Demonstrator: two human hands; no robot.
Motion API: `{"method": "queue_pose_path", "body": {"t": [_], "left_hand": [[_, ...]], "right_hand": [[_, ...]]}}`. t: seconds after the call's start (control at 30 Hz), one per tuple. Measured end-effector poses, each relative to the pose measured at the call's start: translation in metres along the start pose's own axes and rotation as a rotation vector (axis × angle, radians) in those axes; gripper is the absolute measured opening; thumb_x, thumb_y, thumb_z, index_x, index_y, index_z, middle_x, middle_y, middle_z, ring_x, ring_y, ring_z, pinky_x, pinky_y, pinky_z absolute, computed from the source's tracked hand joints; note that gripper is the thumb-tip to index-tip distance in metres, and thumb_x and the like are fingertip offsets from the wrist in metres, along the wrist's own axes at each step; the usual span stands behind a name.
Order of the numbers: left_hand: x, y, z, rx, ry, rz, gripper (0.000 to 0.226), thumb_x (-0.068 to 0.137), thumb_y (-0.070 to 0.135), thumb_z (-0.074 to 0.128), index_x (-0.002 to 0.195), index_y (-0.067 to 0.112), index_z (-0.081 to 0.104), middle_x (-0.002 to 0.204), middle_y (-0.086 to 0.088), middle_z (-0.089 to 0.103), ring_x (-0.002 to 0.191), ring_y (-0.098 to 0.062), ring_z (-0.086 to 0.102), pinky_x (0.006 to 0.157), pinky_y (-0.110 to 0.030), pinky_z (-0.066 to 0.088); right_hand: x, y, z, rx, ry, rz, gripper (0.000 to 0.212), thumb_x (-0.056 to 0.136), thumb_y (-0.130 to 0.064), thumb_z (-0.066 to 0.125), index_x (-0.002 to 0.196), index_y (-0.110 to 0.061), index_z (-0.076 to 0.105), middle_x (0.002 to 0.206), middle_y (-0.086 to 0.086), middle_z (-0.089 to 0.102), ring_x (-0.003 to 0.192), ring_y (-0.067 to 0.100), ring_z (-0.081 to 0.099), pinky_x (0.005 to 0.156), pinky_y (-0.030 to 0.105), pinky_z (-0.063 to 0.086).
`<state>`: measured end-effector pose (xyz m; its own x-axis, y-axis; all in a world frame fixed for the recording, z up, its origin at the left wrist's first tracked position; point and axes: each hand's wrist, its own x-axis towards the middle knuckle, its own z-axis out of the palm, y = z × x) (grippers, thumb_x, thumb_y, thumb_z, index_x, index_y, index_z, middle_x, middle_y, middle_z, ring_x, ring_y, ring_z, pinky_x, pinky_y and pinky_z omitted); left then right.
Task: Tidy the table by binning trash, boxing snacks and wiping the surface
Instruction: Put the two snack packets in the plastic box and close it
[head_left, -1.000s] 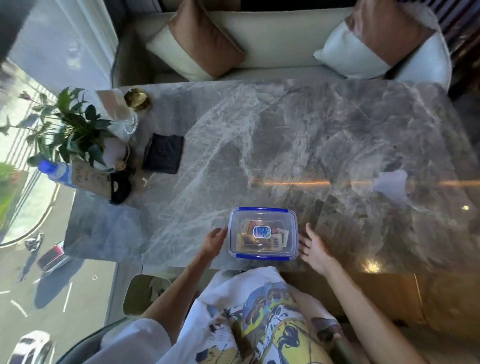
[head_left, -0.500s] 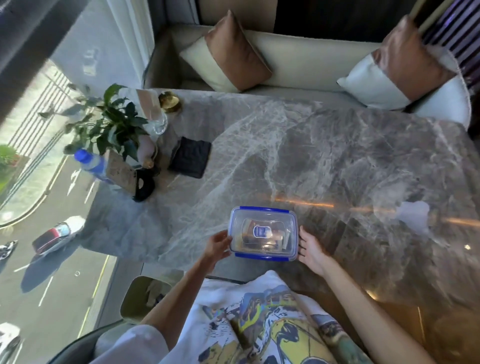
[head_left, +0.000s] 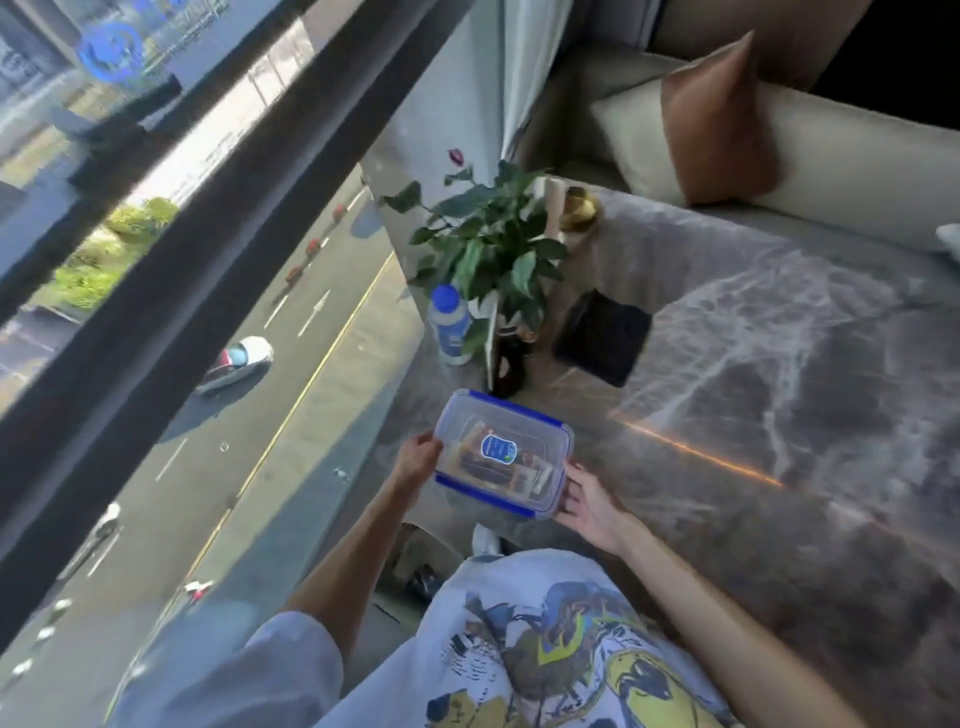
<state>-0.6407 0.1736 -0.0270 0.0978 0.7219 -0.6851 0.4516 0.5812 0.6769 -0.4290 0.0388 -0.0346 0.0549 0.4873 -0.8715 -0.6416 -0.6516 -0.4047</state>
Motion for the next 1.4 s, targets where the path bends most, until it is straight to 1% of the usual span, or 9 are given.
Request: {"method": "queue_pose_path", "body": {"t": [0.1, 0.23, 0.47, 0.57, 0.7, 0.8, 0.9, 1.2, 1.4], "left_hand": [[0.015, 0.009, -0.034, 0.01, 0.027, 0.01, 0.024, 0.06, 0.018, 0.049, 0.074, 0.019, 0.068, 0.065, -0.002, 0.063, 0.062, -0.017, 0.056, 0.051, -0.022, 0.044], [0.029, 0.012, -0.053, 0.046, 0.063, -0.003, 0.032, 0.076, 0.009, 0.055, 0.105, 0.007, 0.068, 0.087, -0.015, 0.063, 0.081, -0.024, 0.061, 0.073, -0.032, 0.048], [0.042, -0.006, -0.052, 0.086, 0.161, -0.014, 0.034, 0.082, -0.004, 0.051, 0.111, -0.002, 0.068, 0.087, -0.013, 0.065, 0.073, -0.024, 0.061, 0.07, -0.037, 0.053], [0.036, -0.008, -0.049, 0.049, 0.193, 0.031, 0.037, 0.091, 0.005, 0.05, 0.126, 0.004, 0.059, 0.114, -0.016, 0.066, 0.092, -0.028, 0.065, 0.081, -0.04, 0.053], [0.025, -0.022, -0.045, 0.397, 0.347, 0.289, 0.047, 0.095, 0.017, 0.044, 0.141, 0.017, 0.044, 0.147, -0.01, 0.045, 0.133, -0.03, 0.045, 0.108, -0.048, 0.038], [0.016, -0.038, -0.037, 0.827, 0.256, 0.489, 0.051, 0.098, 0.037, 0.038, 0.148, 0.034, 0.026, 0.161, -0.002, 0.018, 0.149, -0.027, 0.014, 0.118, -0.051, 0.01], [0.007, -0.048, -0.025, 1.005, 0.13, 0.513, 0.055, 0.098, 0.046, 0.033, 0.149, 0.04, 0.015, 0.163, 0.001, 0.003, 0.15, -0.027, -0.005, 0.115, -0.055, -0.006], [0.004, -0.051, -0.022, 1.058, 0.086, 0.457, 0.063, 0.097, 0.047, 0.04, 0.15, 0.042, 0.005, 0.163, 0.001, -0.002, 0.149, -0.029, -0.011, 0.118, -0.056, 0.0], [-0.006, -0.034, -0.003, 1.054, 0.154, 0.385, 0.061, 0.096, 0.033, 0.048, 0.149, 0.036, 0.019, 0.16, -0.004, 0.019, 0.149, -0.032, 0.009, 0.12, -0.055, 0.011]], "right_hand": [[0.014, 0.0, 0.04, 0.005, -0.016, 0.006, 0.041, 0.097, -0.03, 0.051, 0.135, -0.019, 0.044, 0.132, 0.011, 0.059, 0.116, 0.028, 0.058, 0.089, 0.043, 0.05], [0.029, -0.001, 0.063, -0.025, -0.033, 0.032, 0.044, 0.097, -0.031, 0.049, 0.139, -0.02, 0.039, 0.137, 0.01, 0.055, 0.122, 0.028, 0.054, 0.104, 0.048, 0.043], [0.029, 0.0, 0.067, -0.154, -0.047, 0.066, 0.054, 0.097, -0.039, 0.048, 0.144, -0.018, 0.033, 0.147, 0.009, 0.044, 0.132, 0.029, 0.045, 0.098, 0.039, 0.042], [0.025, -0.007, 0.065, -0.319, -0.063, 0.085, 0.061, 0.097, -0.047, 0.042, 0.148, -0.02, 0.024, 0.154, 0.008, 0.033, 0.14, 0.03, 0.034, 0.114, 0.043, 0.029], [0.013, -0.014, 0.068, -0.881, 0.065, -0.231, 0.065, 0.097, -0.048, 0.042, 0.151, -0.027, 0.012, 0.151, -0.004, 0.03, 0.144, 0.027, 0.026, 0.113, 0.037, 0.026], [0.015, -0.008, 0.062, -1.524, 0.132, -0.528, 0.067, 0.096, -0.053, 0.036, 0.151, -0.036, 0.001, 0.162, -0.003, -0.005, 0.15, 0.024, -0.005, 0.118, 0.043, 0.013], [0.022, 0.003, 0.061, -1.793, 0.09, -0.551, 0.065, 0.096, -0.053, 0.031, 0.151, -0.037, 0.001, 0.161, 0.002, -0.016, 0.147, 0.023, -0.02, 0.119, 0.049, 0.008], [0.024, 0.011, 0.064, -1.879, 0.103, -0.496, 0.074, 0.095, -0.05, 0.039, 0.15, -0.037, -0.009, 0.157, 0.004, -0.03, 0.145, 0.028, -0.026, 0.118, 0.058, 0.008], [0.021, -0.002, 0.052, -1.777, 0.041, -0.606, 0.062, 0.097, -0.046, 0.038, 0.151, -0.04, 0.007, 0.162, 0.003, -0.011, 0.149, 0.025, -0.01, 0.12, 0.048, 0.006]]}}
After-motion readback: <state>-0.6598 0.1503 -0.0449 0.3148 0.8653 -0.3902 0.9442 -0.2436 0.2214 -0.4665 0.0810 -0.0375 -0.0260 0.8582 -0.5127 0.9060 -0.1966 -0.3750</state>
